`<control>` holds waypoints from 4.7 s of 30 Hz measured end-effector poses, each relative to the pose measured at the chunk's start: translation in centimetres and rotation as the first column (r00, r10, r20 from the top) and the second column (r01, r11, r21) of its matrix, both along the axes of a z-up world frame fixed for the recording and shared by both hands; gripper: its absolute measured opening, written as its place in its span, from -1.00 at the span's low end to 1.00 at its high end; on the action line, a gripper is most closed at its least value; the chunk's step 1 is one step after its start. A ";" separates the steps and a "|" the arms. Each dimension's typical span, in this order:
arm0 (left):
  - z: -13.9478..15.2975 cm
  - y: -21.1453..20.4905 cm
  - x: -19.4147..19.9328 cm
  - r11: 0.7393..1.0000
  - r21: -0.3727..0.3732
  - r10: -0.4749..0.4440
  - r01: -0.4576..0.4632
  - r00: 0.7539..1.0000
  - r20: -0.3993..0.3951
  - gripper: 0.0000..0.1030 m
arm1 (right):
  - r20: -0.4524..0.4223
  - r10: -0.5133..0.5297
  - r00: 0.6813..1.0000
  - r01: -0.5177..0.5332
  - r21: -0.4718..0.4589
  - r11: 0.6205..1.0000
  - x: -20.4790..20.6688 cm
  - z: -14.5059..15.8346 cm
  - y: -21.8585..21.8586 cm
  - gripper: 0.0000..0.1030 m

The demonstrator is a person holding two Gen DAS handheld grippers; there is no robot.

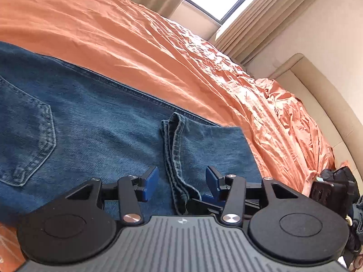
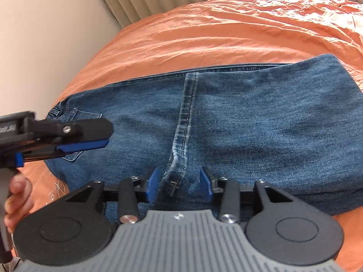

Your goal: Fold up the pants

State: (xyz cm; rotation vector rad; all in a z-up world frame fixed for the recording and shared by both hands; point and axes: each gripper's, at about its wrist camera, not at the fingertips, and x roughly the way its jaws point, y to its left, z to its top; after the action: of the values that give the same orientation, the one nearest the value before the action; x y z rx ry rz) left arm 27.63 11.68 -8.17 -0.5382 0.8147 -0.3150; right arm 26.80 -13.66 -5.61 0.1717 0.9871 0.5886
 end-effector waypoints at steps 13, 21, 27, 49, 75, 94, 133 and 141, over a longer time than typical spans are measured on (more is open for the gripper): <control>-5.5 -2.4 8.7 1.000 0.012 0.002 -0.001 0.999 -0.043 -0.23 | 0.141 -0.181 0.973 0.200 -0.131 0.971 4.2 2.5 -13.9 -0.17; 0.5 -4.0 5.6 0.990 0.126 -0.094 0.067 0.971 0.218 -0.87 | 0.194 -0.176 0.965 0.216 -0.209 0.954 7.0 2.1 -17.2 -0.61; 0.5 -4.5 7.5 0.955 0.291 -0.120 0.063 0.976 0.182 -0.87 | 0.247 -0.144 0.958 0.200 -0.222 0.954 12.4 2.0 -15.1 -0.92; -1.9 -3.1 5.9 0.968 0.246 -0.055 0.047 0.998 0.027 -0.51 | 0.119 -0.084 0.989 0.104 -0.178 0.979 12.2 1.1 -15.2 -1.00; -5.0 -7.9 0.2 0.894 0.440 -0.056 0.079 0.996 -0.066 -0.52 | 0.190 -0.045 0.981 0.082 -0.194 0.978 1.0 -4.7 -16.7 -1.00; 3.1 3.0 -7.2 0.910 0.371 0.190 -0.186 0.981 0.025 -0.21 | 0.351 0.315 0.882 -0.197 -0.332 0.922 -0.4 5.1 -7.6 -0.98; -5.1 25.6 -5.8 0.590 -0.008 0.806 -0.808 0.589 -0.060 -0.36 | -0.011 0.714 0.700 -0.624 -0.497 0.603 6.8 -2.5 8.6 -1.00; 4.7 18.9 -5.7 0.662 0.124 0.711 -0.740 0.671 0.211 -0.46 | 0.080 0.568 0.819 -0.500 -0.385 0.776 5.7 2.1 3.2 -0.96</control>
State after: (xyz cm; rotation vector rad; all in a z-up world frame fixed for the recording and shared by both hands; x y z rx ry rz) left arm 21.89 30.59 -3.43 -0.6021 0.4204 0.4773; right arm 32.50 -10.42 -3.53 -0.5012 0.9326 0.9229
